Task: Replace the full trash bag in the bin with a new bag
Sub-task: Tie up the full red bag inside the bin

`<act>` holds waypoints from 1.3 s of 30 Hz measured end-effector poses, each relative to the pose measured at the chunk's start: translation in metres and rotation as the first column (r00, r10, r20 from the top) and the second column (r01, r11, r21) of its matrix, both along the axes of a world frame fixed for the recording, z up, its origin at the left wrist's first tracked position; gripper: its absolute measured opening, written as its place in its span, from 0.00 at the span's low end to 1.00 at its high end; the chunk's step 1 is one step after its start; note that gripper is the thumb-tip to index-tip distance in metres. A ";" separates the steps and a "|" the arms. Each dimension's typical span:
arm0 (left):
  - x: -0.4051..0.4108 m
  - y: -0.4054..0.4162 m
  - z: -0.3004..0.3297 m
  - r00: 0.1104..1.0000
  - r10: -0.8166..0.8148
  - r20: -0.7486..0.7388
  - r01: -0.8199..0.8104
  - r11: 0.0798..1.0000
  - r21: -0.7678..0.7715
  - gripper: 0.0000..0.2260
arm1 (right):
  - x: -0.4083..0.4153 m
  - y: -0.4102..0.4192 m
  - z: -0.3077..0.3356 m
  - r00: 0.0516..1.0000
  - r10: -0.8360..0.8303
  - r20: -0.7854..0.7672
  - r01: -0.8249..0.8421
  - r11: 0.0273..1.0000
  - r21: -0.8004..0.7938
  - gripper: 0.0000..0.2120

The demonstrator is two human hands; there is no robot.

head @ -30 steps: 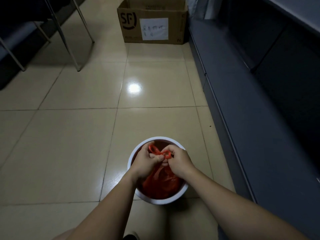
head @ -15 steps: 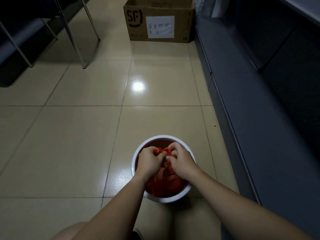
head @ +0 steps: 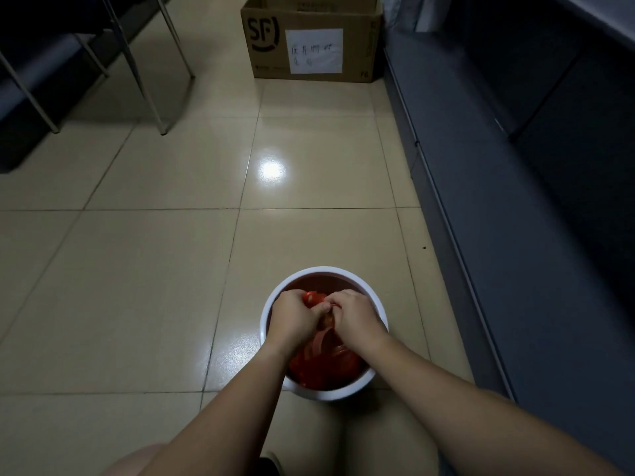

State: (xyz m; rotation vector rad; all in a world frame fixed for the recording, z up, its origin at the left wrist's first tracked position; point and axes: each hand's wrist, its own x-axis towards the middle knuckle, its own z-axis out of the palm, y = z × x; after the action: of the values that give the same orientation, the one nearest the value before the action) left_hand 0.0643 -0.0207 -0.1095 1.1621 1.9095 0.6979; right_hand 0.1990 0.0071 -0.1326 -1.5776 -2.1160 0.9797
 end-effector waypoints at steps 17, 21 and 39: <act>-0.012 0.004 -0.010 0.972 -0.072 0.222 0.098 0.989 -0.108 0.11 | 0.003 0.002 -0.001 0.966 -0.132 -0.222 0.096 0.982 -0.165 0.12; -0.016 0.004 -0.007 0.919 0.022 0.395 0.042 0.987 -0.154 0.12 | 0.010 -0.010 0.002 0.983 -0.002 -0.186 0.027 0.990 0.136 0.15; -0.028 0.021 -0.014 0.997 0.072 0.043 -0.073 0.997 0.019 0.10 | 0.024 -0.023 0.004 0.942 -0.004 -0.337 0.034 0.996 0.083 0.07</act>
State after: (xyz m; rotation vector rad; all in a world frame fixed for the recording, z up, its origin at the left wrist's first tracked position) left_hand 0.0358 0.0004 -0.1237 1.0874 1.9210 0.7770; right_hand 0.2233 -0.0163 -0.1287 -1.2799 -1.8770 1.0498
